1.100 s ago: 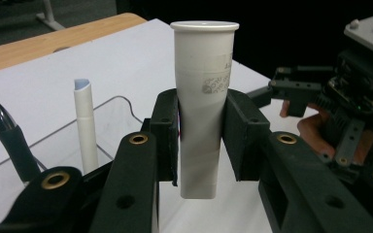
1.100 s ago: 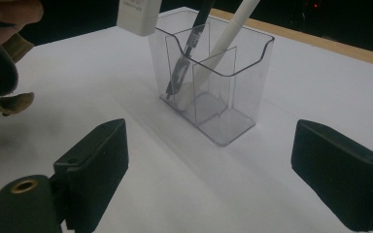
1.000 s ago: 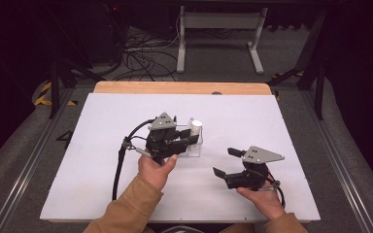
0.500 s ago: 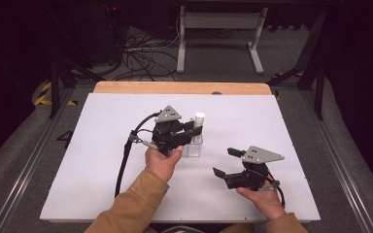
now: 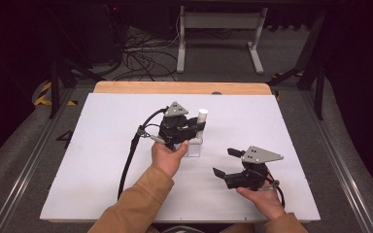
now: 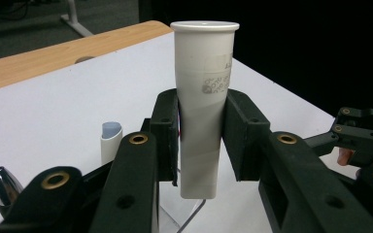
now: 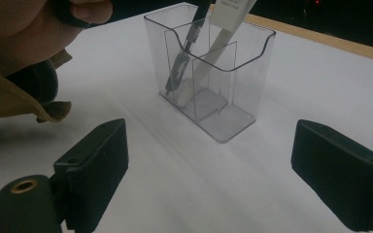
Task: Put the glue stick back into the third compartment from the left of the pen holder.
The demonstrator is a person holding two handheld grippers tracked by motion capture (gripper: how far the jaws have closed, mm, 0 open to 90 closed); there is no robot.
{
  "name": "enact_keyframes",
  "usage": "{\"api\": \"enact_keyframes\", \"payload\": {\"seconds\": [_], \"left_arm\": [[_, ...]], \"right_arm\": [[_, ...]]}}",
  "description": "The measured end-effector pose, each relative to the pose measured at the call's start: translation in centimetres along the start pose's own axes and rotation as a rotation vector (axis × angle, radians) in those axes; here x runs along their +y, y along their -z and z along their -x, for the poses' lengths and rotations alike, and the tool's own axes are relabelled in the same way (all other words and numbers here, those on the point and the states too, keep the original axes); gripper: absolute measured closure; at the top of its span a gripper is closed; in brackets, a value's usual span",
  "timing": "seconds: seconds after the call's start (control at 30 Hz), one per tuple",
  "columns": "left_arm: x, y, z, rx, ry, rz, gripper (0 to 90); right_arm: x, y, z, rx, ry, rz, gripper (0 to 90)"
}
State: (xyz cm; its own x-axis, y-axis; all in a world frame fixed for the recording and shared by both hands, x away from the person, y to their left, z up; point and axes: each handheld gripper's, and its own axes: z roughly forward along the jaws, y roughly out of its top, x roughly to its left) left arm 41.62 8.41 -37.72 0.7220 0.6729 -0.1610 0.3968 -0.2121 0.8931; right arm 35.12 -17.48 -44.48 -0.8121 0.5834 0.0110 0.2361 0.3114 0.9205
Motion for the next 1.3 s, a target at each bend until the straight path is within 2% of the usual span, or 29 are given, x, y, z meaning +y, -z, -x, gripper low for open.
{"api": "enact_keyframes", "payload": {"seconds": [0.17,0.27,0.33,0.5,0.63,0.73,0.97,1.3], "left_arm": [[-0.2,-0.1,-0.1,0.012,-0.005,-0.007,68.8],[-0.3,-0.2,0.0,0.029,-0.029,-0.013,68.8],[-0.5,-0.3,0.2,0.066,-0.061,-0.015,68.8],[-0.8,-0.7,0.3,0.079,-0.083,-0.026,68.8],[-1.1,-0.9,0.0,0.084,-0.08,-0.037,68.7],[-1.4,-1.1,-0.3,0.071,-0.062,-0.044,68.7],[-1.9,-1.5,-0.8,0.05,-0.061,-0.064,68.8],[-2.2,-1.7,-0.8,0.054,-0.078,-0.087,68.8]], "right_arm": [[0.0,0.0,0.0,-0.003,0.002,-0.002,13.6],[0.0,0.0,0.0,-0.001,0.0,0.001,13.6],[0.0,0.0,0.0,-0.001,-0.001,0.0,13.6],[0.0,0.0,0.0,-0.001,0.0,0.0,13.6],[0.0,0.1,0.1,-0.003,0.006,0.0,13.6],[0.0,0.1,0.0,-0.002,0.0,0.002,13.6],[0.0,0.0,0.0,-0.002,0.005,-0.001,13.6],[0.0,0.0,-0.1,0.002,0.003,0.001,13.6]]}}
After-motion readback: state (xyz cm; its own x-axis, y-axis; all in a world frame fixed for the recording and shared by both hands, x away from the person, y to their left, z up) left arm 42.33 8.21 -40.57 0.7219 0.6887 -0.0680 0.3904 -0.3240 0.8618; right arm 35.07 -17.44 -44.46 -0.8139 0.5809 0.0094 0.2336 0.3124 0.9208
